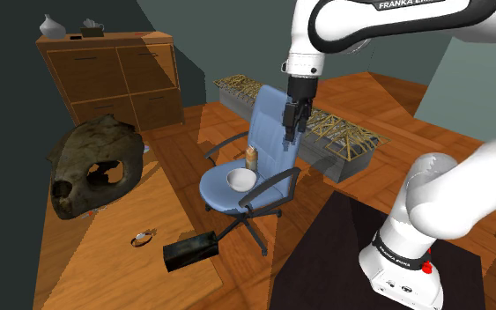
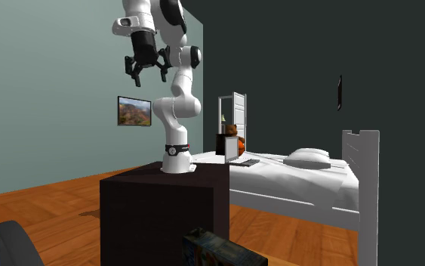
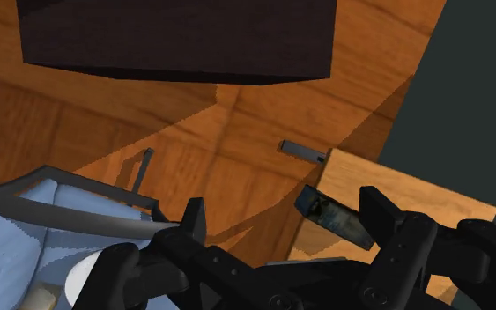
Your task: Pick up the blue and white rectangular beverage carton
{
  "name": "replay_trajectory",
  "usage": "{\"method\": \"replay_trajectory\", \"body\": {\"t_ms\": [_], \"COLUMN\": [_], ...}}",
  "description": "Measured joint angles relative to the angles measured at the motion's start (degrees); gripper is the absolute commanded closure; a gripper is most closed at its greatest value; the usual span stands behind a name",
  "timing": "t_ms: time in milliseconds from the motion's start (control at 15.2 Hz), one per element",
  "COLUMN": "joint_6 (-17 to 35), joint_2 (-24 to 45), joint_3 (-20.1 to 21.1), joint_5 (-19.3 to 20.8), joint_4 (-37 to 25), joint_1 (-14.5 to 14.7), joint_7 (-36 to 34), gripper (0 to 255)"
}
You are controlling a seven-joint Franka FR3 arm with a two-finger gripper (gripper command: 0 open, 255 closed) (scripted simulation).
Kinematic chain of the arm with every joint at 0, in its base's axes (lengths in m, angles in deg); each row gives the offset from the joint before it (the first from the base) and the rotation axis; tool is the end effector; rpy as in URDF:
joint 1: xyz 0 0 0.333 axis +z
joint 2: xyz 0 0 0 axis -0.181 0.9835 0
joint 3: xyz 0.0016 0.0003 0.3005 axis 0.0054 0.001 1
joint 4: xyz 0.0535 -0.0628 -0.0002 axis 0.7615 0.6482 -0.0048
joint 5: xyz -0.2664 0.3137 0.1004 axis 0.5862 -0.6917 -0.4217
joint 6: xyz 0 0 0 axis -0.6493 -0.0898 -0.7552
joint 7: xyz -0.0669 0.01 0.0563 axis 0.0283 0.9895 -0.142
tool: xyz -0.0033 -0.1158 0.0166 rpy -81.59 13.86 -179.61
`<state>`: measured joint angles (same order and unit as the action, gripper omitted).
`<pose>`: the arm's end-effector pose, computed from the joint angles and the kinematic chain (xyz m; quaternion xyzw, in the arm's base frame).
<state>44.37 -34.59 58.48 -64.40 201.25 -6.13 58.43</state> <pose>0.3994 0.0327 0.5009 -0.9950 -0.0517 0.0415 0.0742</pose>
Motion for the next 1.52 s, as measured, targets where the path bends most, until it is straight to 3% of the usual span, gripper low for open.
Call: {"method": "replay_trajectory", "body": {"t_ms": [858,1518], "joint_6": [20.5,32.3], "joint_2": [22.2,42.3], "joint_3": [4.2,8.0], "joint_5": [0.0,3.0], "joint_4": [-2.7,-12.0], "joint_1": [5.7,9.6], "joint_7": [8.9,12.7], "gripper": [0,0]}}
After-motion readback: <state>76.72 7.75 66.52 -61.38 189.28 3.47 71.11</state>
